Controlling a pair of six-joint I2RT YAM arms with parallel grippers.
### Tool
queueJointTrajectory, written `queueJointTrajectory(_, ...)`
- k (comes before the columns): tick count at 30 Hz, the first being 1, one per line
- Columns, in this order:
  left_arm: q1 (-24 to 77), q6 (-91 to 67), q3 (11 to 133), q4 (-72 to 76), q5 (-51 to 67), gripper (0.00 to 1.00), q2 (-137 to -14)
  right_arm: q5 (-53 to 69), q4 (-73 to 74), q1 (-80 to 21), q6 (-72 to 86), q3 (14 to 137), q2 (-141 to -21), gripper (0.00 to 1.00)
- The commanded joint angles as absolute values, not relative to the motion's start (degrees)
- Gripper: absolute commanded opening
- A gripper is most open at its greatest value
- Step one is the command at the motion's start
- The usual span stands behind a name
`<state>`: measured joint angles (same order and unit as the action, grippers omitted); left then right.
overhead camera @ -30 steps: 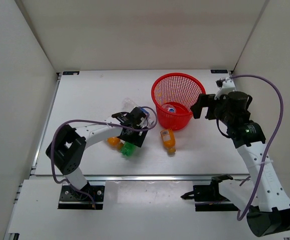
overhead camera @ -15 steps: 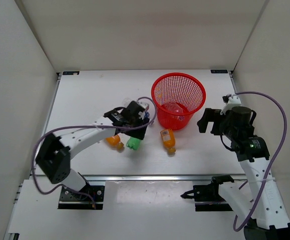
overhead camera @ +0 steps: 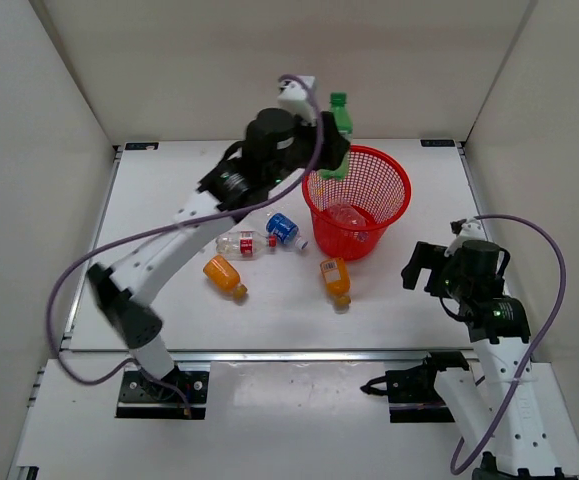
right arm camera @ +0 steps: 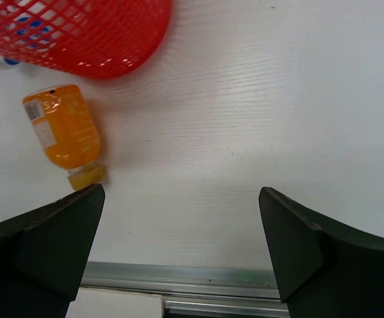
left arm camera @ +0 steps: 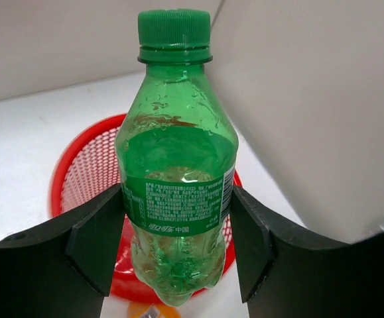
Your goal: Put the plastic bottles in the bin
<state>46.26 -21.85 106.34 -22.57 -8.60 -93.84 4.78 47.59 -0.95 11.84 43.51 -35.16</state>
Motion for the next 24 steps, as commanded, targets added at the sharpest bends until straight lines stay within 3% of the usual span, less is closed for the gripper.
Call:
queueJointTrajectory(1,47.5,-21.5,115.1,-24.1,-7.6,0.55,-106.1,7.1,44.8,-4.8,11.2,43.9,-35.3,0.99)
queueJointTrajectory(3,47.9,-22.3,118.7,-25.2,-6.6,0.69,-110.1,7.8,43.3,-8.3,11.0,43.0,-35.8,0.99)
queueJointTrajectory(4,48.0,-22.4,119.5,-25.5,-6.7,0.84,-110.6,9.0,40.8,-10.4,11.6,42.5,-36.2,0.99)
queueJointTrajectory(6,48.9,-22.0,118.4,-24.6,-8.1,0.98,-110.1,9.7,36.4,-14.9,13.1,40.6,-36.4,0.99)
queueJointTrajectory(12,49.2,-18.9,109.4,-25.0,-2.8,0.98,-102.1,9.2,26.2,-35.3,10.6,39.3,-41.2,0.99)
queueJointTrajectory(15,50.4,-17.7,98.8,-26.8,-6.6,0.99,-92.2,0.4,26.5,-43.7,9.1,41.3,-49.2,0.99)
queueJointTrajectory(24,38.4,-31.5,61.9,-41.1,-14.5,0.99,-57.4,-5.7,17.9,-42.5,11.0,40.1,-61.9,0.99)
